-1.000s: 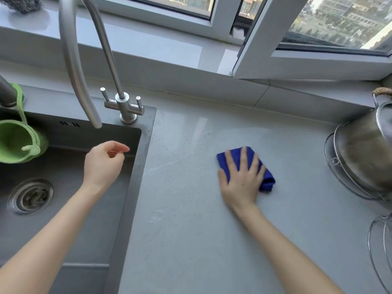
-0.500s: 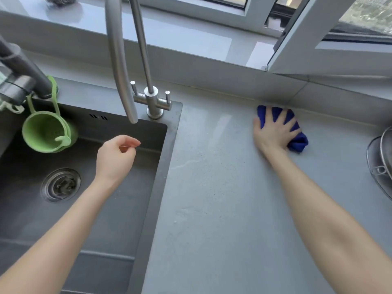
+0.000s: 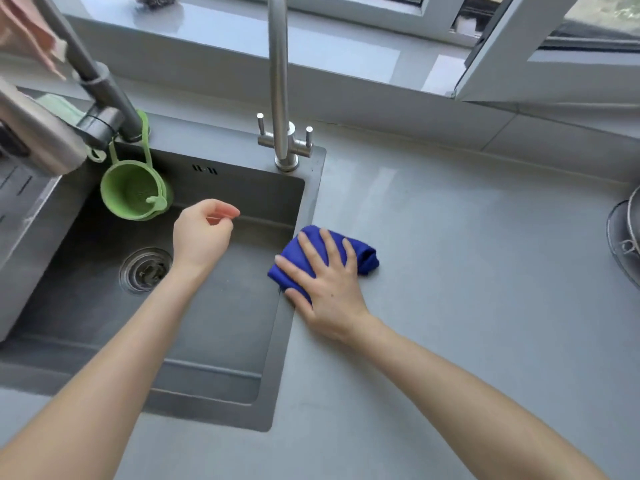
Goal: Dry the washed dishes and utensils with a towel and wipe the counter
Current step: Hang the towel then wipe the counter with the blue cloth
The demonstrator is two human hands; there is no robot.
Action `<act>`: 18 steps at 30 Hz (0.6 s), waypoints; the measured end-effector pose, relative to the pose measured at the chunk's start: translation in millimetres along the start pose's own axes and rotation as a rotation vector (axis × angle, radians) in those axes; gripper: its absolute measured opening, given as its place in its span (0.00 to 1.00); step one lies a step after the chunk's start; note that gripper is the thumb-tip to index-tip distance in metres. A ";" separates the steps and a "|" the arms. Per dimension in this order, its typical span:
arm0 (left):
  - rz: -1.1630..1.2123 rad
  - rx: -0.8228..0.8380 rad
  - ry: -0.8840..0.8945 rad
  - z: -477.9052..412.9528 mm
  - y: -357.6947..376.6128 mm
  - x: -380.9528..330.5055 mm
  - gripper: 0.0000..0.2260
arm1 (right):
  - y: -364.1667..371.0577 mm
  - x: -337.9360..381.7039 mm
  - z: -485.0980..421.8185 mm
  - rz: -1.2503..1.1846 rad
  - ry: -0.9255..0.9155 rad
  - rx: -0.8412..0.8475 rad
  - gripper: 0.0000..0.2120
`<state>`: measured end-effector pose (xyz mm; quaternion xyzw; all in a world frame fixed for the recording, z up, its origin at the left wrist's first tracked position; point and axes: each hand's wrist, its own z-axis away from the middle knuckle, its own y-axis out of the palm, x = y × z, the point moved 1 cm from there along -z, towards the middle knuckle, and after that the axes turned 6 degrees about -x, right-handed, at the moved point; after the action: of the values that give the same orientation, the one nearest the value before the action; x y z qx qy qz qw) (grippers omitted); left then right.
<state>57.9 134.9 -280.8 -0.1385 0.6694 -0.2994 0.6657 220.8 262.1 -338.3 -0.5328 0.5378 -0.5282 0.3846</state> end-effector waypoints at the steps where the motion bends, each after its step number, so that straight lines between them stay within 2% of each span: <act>1: 0.001 0.006 0.008 2.6 -3.3 -0.7 0.13 | -0.6 7.0 14.6 -0.006 -0.024 -0.002 0.22; 6: 0.008 0.069 0.033 15.9 -13.1 -6.1 0.12 | -6.9 15.6 73.2 -0.044 -0.130 -0.053 0.18; 8: 0.006 0.090 0.053 19.8 -12.9 -10.4 0.12 | -16.7 26.0 81.6 -0.124 -0.051 -0.106 0.15; 10: 0.012 0.128 0.076 25.2 -11.7 -16.1 0.12 | -32.1 45.2 86.4 -0.387 0.183 -0.153 0.17; 14: 0.034 0.180 0.121 31.2 -14.0 -24.2 0.12 | -79.5 67.2 86.1 -1.254 0.825 -0.156 0.12; 15: 0.038 0.189 0.128 31.6 -16.3 -24.4 0.12 | -90.5 62.9 86.2 -1.399 0.961 -0.183 0.11; 18: 0.061 0.214 0.126 30.2 -25.2 -21.6 0.13 | -120.1 31.7 98.6 -1.552 1.159 -0.270 0.11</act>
<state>83.6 121.3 -246.6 -0.0273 0.6780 -0.3568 0.6421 332.8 230.6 -230.5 -0.4362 0.1996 -0.7485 -0.4579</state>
